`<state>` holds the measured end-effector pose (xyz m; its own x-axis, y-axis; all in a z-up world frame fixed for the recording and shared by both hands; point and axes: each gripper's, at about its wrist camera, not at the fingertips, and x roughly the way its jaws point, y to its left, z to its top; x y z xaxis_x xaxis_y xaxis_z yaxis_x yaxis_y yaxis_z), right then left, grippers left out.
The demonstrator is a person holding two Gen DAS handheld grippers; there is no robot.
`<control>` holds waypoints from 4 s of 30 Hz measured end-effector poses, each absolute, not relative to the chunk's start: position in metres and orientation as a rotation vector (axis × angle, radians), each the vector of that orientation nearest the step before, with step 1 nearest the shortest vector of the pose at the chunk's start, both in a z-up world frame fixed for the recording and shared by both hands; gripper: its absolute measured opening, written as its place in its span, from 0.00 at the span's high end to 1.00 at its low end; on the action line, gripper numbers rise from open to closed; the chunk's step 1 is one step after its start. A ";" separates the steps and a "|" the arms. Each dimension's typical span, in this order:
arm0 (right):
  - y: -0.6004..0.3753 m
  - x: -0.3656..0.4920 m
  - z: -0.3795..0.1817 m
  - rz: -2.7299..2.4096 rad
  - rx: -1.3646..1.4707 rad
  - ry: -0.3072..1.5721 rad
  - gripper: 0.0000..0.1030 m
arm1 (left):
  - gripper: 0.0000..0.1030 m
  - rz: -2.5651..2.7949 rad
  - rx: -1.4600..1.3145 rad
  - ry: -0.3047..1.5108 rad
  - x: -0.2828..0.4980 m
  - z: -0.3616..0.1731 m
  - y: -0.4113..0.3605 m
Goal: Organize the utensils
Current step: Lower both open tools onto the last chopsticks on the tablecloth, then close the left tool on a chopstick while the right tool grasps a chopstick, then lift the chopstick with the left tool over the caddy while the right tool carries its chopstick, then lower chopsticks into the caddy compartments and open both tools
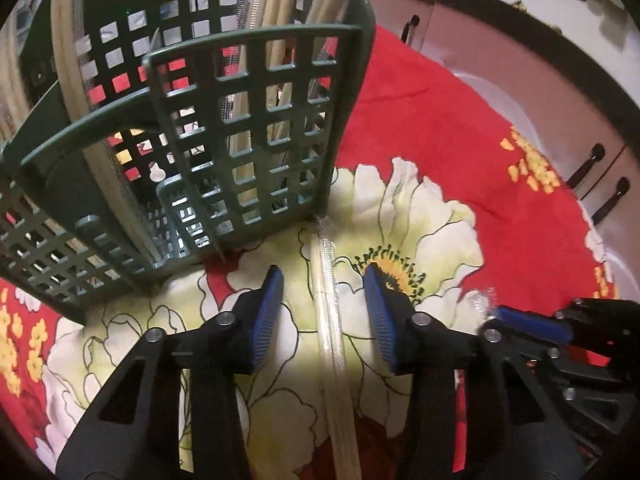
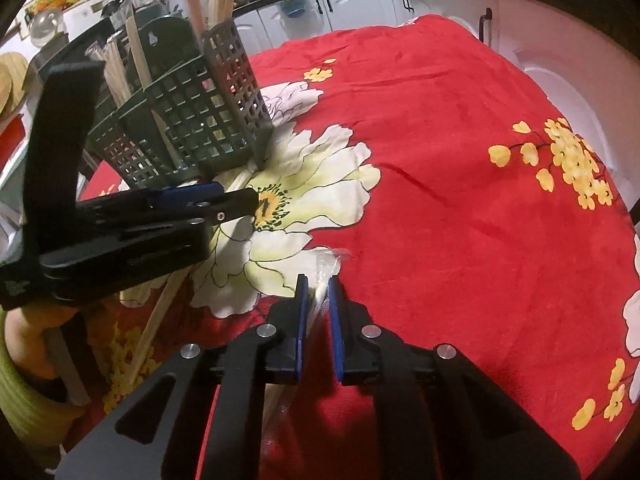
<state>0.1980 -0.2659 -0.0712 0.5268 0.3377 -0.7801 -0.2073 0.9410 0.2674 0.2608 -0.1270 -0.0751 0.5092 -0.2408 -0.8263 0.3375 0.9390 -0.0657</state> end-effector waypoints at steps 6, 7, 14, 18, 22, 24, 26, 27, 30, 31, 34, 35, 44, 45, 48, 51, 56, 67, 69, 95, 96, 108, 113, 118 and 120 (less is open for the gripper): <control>-0.271 0.197 -0.060 0.329 0.172 0.931 0.92 | 0.88 -0.337 0.151 0.992 0.265 -0.076 -0.128; -0.272 0.196 -0.056 0.335 0.172 0.917 0.92 | 0.92 -0.340 0.147 0.994 0.265 -0.075 -0.124; -0.266 0.183 -0.024 0.400 0.150 0.801 0.93 | 0.97 -0.424 0.069 1.004 0.253 -0.062 -0.101; -0.256 0.178 -0.004 0.428 0.113 0.741 0.94 | 0.97 -0.449 0.048 0.961 0.237 -0.039 -0.082; -0.247 0.169 0.020 0.459 0.076 0.663 0.94 | 0.97 -0.468 0.038 0.882 0.221 -0.008 -0.073; -0.243 0.166 0.030 0.468 0.066 0.629 0.94 | 0.97 -0.471 0.021 0.843 0.216 0.008 -0.068; -0.241 0.161 0.044 0.486 0.059 0.585 0.94 | 0.97 -0.473 0.010 0.816 0.212 0.020 -0.065; -0.240 0.160 0.049 0.490 0.055 0.573 0.94 | 0.97 -0.475 0.005 0.797 0.210 0.027 -0.062; -0.237 0.157 0.066 0.508 0.040 0.520 0.94 | 0.97 -0.476 -0.011 0.749 0.203 0.045 -0.054; -0.235 0.153 0.074 0.514 0.033 0.495 0.94 | 0.97 -0.476 -0.022 0.730 0.201 0.052 -0.050; -0.232 0.151 0.089 0.526 0.026 0.448 0.94 | 0.97 -0.471 -0.055 0.681 0.197 0.066 -0.043; -0.231 0.151 0.094 0.533 0.027 0.431 0.94 | 0.97 -0.471 -0.068 0.669 0.195 0.071 -0.040; -0.218 0.150 0.131 0.572 0.015 0.318 0.94 | 0.97 -0.416 -0.149 0.546 0.203 0.106 -0.020; -0.216 0.151 0.136 0.573 0.015 0.305 0.94 | 0.97 -0.409 -0.152 0.533 0.204 0.110 -0.018; -0.211 0.157 0.144 0.575 0.019 0.284 0.94 | 0.97 -0.384 -0.174 0.481 0.206 0.125 -0.006; -0.206 0.164 0.154 0.576 0.019 0.255 0.94 | 0.97 -0.364 -0.188 0.425 0.208 0.137 0.000; -0.201 0.175 0.167 0.564 0.028 0.222 0.94 | 0.97 -0.334 -0.215 0.341 0.216 0.152 0.003; -0.197 0.194 0.186 0.505 0.003 0.123 0.94 | 0.97 -0.248 -0.217 0.213 0.245 0.159 0.001; -0.199 0.199 0.187 0.499 0.011 0.119 0.94 | 0.97 -0.235 -0.222 0.181 0.251 0.160 -0.001; -0.211 0.248 0.156 0.464 0.070 0.140 0.94 | 0.97 -0.277 -0.233 0.062 0.303 0.107 -0.045; -0.210 0.249 0.153 0.468 0.075 0.143 0.94 | 0.97 -0.273 -0.229 0.062 0.304 0.106 -0.045; -0.206 0.257 0.136 0.475 0.082 0.213 0.94 | 0.94 -0.314 -0.176 0.046 0.304 0.084 -0.047; -0.212 0.251 0.132 0.468 0.102 0.226 0.94 | 0.70 -0.342 -0.191 0.076 0.294 0.079 -0.042; -0.218 0.245 0.131 0.459 0.122 0.244 0.76 | 0.62 -0.347 -0.199 0.125 0.282 0.083 -0.035; -0.218 0.242 0.131 0.450 0.113 0.250 0.76 | 0.59 -0.349 -0.216 0.149 0.276 0.086 -0.030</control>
